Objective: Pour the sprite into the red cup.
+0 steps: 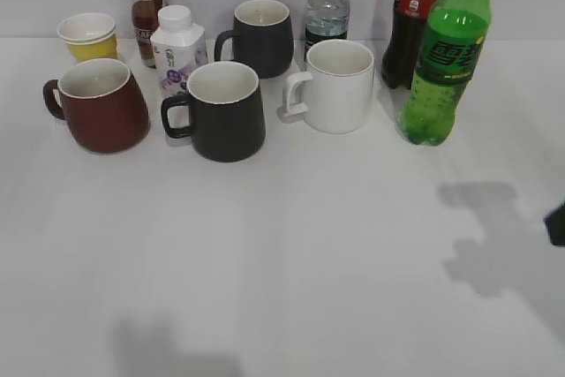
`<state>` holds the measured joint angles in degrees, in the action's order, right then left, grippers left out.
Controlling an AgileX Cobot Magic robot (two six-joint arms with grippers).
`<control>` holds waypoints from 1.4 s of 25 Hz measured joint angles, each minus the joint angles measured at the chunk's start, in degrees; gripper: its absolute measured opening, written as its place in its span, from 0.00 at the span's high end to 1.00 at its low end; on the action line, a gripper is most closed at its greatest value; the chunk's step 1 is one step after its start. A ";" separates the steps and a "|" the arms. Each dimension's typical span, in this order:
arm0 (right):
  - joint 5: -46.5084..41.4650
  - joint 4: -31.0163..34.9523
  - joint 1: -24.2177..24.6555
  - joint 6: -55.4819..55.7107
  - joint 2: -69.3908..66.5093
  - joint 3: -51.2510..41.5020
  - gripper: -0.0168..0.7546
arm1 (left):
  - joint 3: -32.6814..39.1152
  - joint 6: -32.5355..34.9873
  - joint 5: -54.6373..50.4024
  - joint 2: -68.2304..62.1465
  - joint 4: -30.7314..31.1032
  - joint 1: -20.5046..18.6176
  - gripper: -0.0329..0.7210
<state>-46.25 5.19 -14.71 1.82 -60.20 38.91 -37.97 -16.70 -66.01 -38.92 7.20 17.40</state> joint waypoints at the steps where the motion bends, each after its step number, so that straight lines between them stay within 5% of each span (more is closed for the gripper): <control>1: -2.09 0.28 0.00 -0.37 2.70 -0.45 0.22 | 0.38 1.15 -1.36 3.04 0.00 0.06 0.60; 13: -15.09 -2.50 0.00 -1.24 37.65 -8.88 0.22 | 5.09 12.58 -3.85 37.94 -4.15 0.12 0.60; 21: -15.10 -4.06 0.00 -1.82 53.43 -9.17 0.22 | 6.20 13.21 0.63 39.32 -4.31 0.12 0.63; 35: -14.33 -2.65 0.00 -5.49 54.57 -10.23 0.22 | 8.23 13.33 4.83 39.35 -3.96 0.12 0.63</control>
<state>-60.58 2.54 -14.71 -3.67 -5.63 28.68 -29.73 -3.37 -61.18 0.43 3.24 17.52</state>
